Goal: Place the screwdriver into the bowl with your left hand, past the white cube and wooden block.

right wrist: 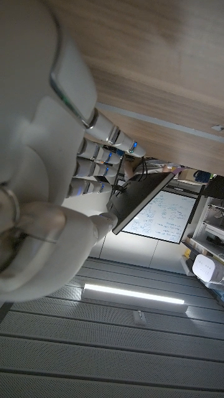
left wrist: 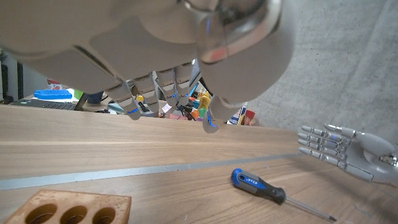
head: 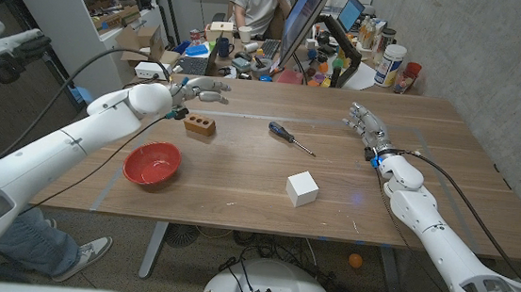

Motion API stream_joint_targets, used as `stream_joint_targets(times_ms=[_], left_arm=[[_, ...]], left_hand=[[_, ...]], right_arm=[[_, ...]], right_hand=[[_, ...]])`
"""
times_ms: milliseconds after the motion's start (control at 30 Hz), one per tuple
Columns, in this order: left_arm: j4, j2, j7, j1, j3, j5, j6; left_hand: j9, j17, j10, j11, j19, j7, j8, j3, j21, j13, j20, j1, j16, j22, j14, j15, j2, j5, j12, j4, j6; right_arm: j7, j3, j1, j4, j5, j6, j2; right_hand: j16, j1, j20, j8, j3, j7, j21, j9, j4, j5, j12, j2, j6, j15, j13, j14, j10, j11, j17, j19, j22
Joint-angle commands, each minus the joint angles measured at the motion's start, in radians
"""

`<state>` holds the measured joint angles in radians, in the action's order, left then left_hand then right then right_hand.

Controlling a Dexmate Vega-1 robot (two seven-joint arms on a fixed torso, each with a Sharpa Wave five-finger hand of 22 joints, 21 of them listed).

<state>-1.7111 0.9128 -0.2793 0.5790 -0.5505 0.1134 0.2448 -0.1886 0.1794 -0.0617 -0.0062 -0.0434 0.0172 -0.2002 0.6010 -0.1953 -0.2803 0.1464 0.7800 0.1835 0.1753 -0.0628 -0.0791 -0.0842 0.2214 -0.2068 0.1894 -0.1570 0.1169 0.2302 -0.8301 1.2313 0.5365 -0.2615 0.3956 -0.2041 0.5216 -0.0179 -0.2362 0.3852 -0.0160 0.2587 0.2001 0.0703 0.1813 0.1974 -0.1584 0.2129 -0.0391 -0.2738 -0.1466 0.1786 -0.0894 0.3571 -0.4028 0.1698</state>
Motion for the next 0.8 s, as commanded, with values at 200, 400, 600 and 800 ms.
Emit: stream_joint_targets(times_ms=[200,400,600,800], left_arm=[[-0.011,0.006,-0.22,-0.148,-0.111,0.357,-0.072],[0.029,-0.034,-0.285,-0.195,-0.144,0.452,-0.155],[0.076,-0.078,-0.324,-0.237,-0.169,0.524,-0.247],[0.138,-0.127,-0.356,-0.29,-0.201,0.592,-0.342]], left_hand=[[-0.006,0.004,0.02,-0.008,0.029,-0.02,-0.007,-0.009,0.007,0.003,0.006,0.028,-0.004,0.006,0.025,0.002,0.025,-0.016,0.002,-0.001,0.005],[-0.006,0.005,0.022,-0.013,0.036,-0.024,-0.009,-0.019,0.007,0.005,0.005,0.025,-0.002,0.006,0.03,0.007,0.035,-0.025,0.0,-0.01,0.0],[-0.006,0.005,0.027,-0.016,0.038,-0.027,-0.007,-0.026,0.005,0.006,0.004,0.023,-0.001,0.006,0.033,0.008,0.041,-0.031,0.0,-0.016,0.0],[-0.006,0.006,0.038,-0.019,0.045,-0.033,0.0,-0.039,0.005,0.008,0.002,0.015,0.001,0.007,0.037,0.009,0.057,-0.04,0.001,-0.02,0.017]], right_arm=[[-0.014,-0.005,-0.01,0.022,-0.003,-0.011,-0.001],[-0.021,-0.009,-0.007,0.018,-0.005,-0.027,-0.006],[-0.027,-0.014,0.0,0.011,-0.006,-0.045,-0.013],[-0.033,-0.017,0.006,0.009,-0.006,-0.051,-0.016]], right_hand=[[-0.01,0.012,-0.005,0.007,-0.001,0.0,-0.004,-0.002,0.003,0.002,0.007,-0.003,0.005,0.002,0.004,-0.013,0.01,-0.001,-0.003,-0.009,0.003],[-0.01,0.012,-0.006,0.009,-0.001,0.0,-0.006,-0.002,0.005,0.002,0.007,-0.003,0.006,0.002,0.007,-0.014,0.011,0.0,-0.005,-0.009,0.003],[-0.011,0.011,-0.006,0.01,-0.002,0.0,-0.008,-0.002,0.005,0.002,0.007,-0.003,0.006,0.001,0.009,-0.015,0.012,-0.001,-0.006,-0.009,0.003],[-0.01,0.01,-0.007,0.012,-0.003,0.0,-0.011,-0.003,0.006,0.002,0.007,-0.003,0.007,0.001,0.012,-0.014,0.013,-0.002,-0.008,-0.009,0.003]])
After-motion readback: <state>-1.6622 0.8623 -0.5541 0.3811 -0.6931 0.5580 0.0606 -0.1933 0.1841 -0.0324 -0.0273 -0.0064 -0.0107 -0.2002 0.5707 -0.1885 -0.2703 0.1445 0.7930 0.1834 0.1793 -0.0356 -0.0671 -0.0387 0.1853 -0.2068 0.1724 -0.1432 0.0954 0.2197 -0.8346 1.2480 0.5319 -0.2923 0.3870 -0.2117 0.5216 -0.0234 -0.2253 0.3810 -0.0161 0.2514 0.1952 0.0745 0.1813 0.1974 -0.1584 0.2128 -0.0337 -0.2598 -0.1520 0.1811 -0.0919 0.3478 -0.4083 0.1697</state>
